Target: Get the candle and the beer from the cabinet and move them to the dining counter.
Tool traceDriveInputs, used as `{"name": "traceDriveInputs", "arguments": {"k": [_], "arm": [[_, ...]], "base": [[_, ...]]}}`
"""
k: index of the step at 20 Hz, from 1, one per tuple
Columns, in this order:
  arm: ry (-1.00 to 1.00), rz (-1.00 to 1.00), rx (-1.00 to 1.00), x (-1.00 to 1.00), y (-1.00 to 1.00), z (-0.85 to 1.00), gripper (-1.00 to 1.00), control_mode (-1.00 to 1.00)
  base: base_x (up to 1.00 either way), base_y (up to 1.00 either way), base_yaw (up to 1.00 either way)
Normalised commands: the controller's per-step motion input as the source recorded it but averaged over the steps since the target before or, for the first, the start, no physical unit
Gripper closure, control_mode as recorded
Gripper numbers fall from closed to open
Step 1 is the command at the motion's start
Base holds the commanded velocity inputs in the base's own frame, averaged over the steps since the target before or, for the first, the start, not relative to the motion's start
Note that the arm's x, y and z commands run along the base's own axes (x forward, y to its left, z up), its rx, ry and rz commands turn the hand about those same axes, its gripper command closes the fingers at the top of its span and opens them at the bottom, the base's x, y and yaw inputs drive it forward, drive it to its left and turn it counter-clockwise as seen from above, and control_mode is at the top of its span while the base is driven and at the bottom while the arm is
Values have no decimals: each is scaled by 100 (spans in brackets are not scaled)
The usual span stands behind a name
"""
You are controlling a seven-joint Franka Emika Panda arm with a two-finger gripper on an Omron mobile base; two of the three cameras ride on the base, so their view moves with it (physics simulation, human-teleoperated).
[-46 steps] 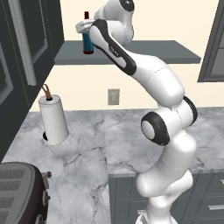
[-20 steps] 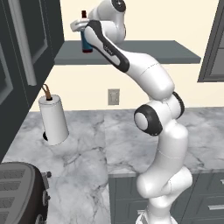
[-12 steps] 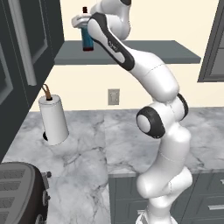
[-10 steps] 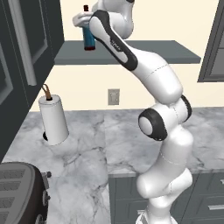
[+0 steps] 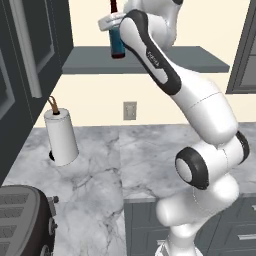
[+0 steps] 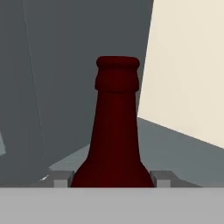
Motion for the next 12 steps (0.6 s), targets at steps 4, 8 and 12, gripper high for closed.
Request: {"name": "traceDriveInputs", "arguments": {"k": [4, 8, 12], "arm": [[-20, 0, 7, -93, -39, -12, 100, -100], [-11, 0, 3, -85, -35, -15, 100, -100], [-1, 1, 0, -74, -30, -15, 100, -100]], "base": [[0, 0, 0], [0, 0, 0], [0, 0, 0]]}}
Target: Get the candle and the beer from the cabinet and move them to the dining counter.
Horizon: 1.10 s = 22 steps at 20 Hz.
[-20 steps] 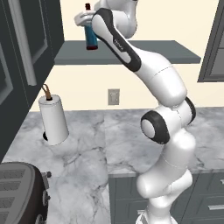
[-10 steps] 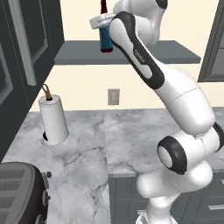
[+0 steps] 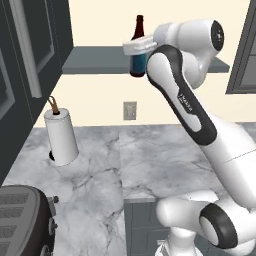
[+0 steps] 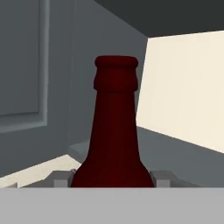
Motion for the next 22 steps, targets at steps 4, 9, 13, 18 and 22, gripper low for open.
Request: {"name": "traceDriveInputs", "arguments": {"k": [4, 9, 13, 18, 22], "arm": [[1, 0, 0, -61, -26, -4, 100, -100], [6, 0, 0, -56, -24, -18, 100, -100], [2, 0, 0, -48, -21, -33, 100, -100], [6, 1, 1, -45, -24, -43, 100, -100], [7, 0, 0, -33, -22, -42, 100, -100]], "base": [[0, 0, 0], [0, 0, 0], [0, 0, 0], [0, 0, 0], [0, 0, 0]]}}
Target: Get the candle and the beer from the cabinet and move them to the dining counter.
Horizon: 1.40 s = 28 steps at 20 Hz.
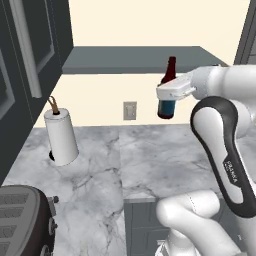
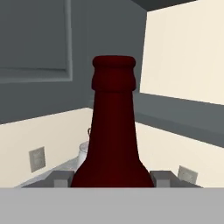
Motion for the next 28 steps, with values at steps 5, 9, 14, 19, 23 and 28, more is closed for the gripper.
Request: {"name": "traceDriveInputs", "arguments": {"k": [5, 9, 14, 19, 23, 28], "arm": [[2, 0, 0, -27, -25, -46, 100, -100], [2, 0, 0, -17, -14, -41, 100, -100], [1, 1, 0, -15, -10, -24, 100, -100], [0, 0, 0, 0, 0, 0, 100, -100], [0, 0, 0, 0, 0, 0, 100, 100], [0, 0, 0, 0, 0, 0, 100, 100]], "base": [[0, 0, 0], [0, 0, 0], [0, 0, 0], [0, 0, 0], [0, 0, 0], [0, 0, 0]]}}
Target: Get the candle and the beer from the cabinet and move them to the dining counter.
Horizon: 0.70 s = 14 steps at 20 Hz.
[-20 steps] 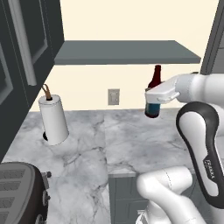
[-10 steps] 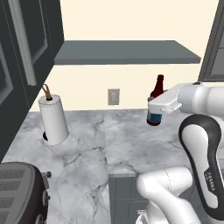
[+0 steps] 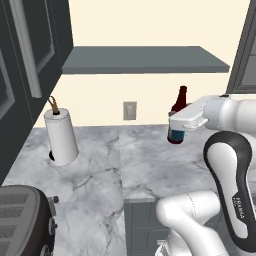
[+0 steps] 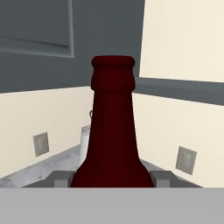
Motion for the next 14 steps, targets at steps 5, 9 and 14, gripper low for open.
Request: {"name": "traceDriveInputs", "arguments": {"k": [5, 9, 14], "arm": [[0, 0, 0, 0, 0, 0, 100, 100], [0, 0, 0, 0, 0, 0, 100, 100], [0, 0, 0, 0, 0, 0, 100, 100]], "base": [[-6, -31, 0], [-6, -69, 0], [-45, -39, 0]]}}
